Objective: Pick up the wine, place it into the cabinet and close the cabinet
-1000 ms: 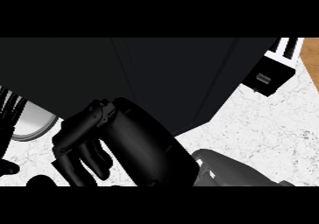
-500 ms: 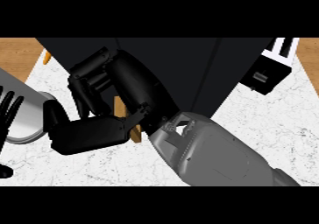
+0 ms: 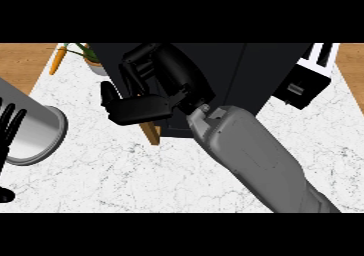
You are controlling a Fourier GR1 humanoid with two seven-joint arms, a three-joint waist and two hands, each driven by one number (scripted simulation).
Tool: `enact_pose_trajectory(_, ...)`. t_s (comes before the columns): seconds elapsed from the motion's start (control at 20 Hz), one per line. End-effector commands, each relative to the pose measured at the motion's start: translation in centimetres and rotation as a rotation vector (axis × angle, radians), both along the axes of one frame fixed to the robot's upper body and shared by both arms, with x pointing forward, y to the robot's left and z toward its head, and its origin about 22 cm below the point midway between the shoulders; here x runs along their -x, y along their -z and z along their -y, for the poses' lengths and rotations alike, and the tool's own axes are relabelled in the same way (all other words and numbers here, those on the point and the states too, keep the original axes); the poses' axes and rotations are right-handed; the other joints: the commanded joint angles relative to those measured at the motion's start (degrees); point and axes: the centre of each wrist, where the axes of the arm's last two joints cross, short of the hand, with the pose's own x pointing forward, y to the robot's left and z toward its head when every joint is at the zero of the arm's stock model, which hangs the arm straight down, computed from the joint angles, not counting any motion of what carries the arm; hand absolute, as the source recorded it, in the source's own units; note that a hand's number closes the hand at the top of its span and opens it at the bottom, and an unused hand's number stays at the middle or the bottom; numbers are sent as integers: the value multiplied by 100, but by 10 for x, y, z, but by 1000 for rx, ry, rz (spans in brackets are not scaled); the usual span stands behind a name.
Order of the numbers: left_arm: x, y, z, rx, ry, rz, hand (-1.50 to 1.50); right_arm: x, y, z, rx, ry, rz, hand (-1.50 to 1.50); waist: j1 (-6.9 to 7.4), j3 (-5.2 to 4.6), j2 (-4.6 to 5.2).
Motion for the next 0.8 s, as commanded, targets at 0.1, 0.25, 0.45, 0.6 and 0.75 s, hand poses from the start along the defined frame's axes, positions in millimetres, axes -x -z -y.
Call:
enact_pose_trajectory(0.1,0,-5,-10,-1,-8,12,-150,-38,33,43,39,82,-12,150,-16,21,85)
enact_pose_trajectory(0.25,-10,-12,-18,8,15,1,-150,-51,11,46,50,95,33,150,-23,17,105)
enact_pose_trajectory(0.45,-6,-9,-1,-9,25,-1,-150,-57,19,57,50,132,34,150,12,22,90)
enact_pose_trajectory(0.6,-5,-6,-10,0,51,5,-150,-66,26,71,43,140,54,150,46,18,138)
enact_pose_trajectory(0.75,-23,-16,0,-6,38,30,-150,-67,26,63,37,124,51,150,-16,18,155)
